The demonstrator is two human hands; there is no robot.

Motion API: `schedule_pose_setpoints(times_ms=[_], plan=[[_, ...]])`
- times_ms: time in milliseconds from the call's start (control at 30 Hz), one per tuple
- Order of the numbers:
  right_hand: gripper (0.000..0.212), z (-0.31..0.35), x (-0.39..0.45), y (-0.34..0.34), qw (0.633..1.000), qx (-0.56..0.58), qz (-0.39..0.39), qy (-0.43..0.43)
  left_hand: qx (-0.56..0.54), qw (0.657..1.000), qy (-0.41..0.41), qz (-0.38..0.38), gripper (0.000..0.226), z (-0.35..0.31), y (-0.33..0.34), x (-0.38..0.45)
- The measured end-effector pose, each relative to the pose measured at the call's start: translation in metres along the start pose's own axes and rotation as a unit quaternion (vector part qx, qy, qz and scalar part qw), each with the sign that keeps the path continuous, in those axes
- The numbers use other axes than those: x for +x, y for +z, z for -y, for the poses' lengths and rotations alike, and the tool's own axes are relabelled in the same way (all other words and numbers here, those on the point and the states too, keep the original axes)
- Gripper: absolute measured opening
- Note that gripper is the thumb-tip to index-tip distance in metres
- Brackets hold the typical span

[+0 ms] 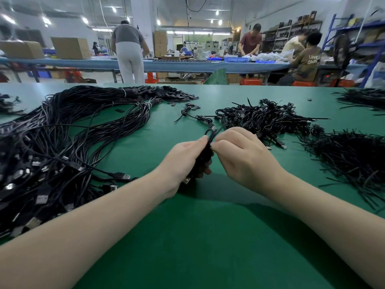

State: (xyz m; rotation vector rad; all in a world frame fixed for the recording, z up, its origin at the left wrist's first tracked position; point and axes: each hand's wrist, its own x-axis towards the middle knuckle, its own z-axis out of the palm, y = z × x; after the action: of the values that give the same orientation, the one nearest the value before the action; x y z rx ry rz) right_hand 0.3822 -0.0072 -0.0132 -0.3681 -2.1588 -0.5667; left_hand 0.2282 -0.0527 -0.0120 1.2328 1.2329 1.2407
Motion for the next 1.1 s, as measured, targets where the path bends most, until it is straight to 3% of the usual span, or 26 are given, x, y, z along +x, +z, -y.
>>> schedule_pose_setpoints(times_ms=[100,200,267,333,367,400,467,533,633,767,933,1033,1100], plan=[[0.009,-0.007,0.004,-0.004,0.994,0.048,-0.023,0.098,0.153,0.982,-0.097,0.045,0.048,-0.032,-0.01,0.0],[0.007,-0.037,0.015,-0.011,0.966,0.036,-0.083,0.244,0.392,0.918,-0.051,0.02,0.047,-0.068,-0.043,0.003],[0.012,-0.076,0.021,-0.015,0.908,0.022,-0.075,0.412,0.494,0.869,-0.016,-0.042,0.041,-0.084,-0.073,0.009],[0.037,-0.105,0.02,-0.016,0.819,-0.003,0.031,0.573,0.592,0.798,-0.028,-0.113,0.037,-0.091,-0.109,0.023],[0.046,-0.108,0.018,-0.014,0.794,-0.035,0.095,0.599,0.634,0.758,-0.052,-0.141,0.037,-0.089,-0.128,0.032],[0.053,-0.103,0.016,-0.01,0.797,-0.062,0.13,0.587,0.666,0.723,-0.083,-0.163,0.04,-0.084,-0.148,0.04],[0.058,-0.076,0.007,0.005,0.849,-0.065,0.115,0.511,0.692,0.681,-0.151,-0.187,0.057,-0.066,-0.181,0.05],[0.052,-0.045,-0.004,0.018,0.893,-0.031,0.087,0.44,0.697,0.664,-0.216,-0.162,0.086,-0.041,-0.204,0.055],[0.038,-0.03,-0.016,0.031,0.929,0.0,0.175,0.326,0.709,0.641,-0.254,-0.149,0.107,-0.008,-0.226,0.059],[0.023,-0.035,-0.019,0.034,0.923,0.054,0.183,0.335,0.697,0.63,-0.277,-0.202,0.093,-0.002,-0.237,0.061],[0.016,-0.037,-0.021,0.033,0.912,0.071,0.182,0.362,0.722,0.633,-0.247,-0.132,0.059,-0.016,-0.237,0.055],[0.015,-0.038,-0.021,0.033,0.907,0.074,0.195,0.365,0.782,0.572,-0.234,-0.08,0.032,-0.035,-0.237,0.049],[0.015,-0.038,-0.021,0.034,0.905,0.074,0.201,0.367,0.8,0.537,-0.258,-0.065,0.031,-0.045,-0.234,0.051]])
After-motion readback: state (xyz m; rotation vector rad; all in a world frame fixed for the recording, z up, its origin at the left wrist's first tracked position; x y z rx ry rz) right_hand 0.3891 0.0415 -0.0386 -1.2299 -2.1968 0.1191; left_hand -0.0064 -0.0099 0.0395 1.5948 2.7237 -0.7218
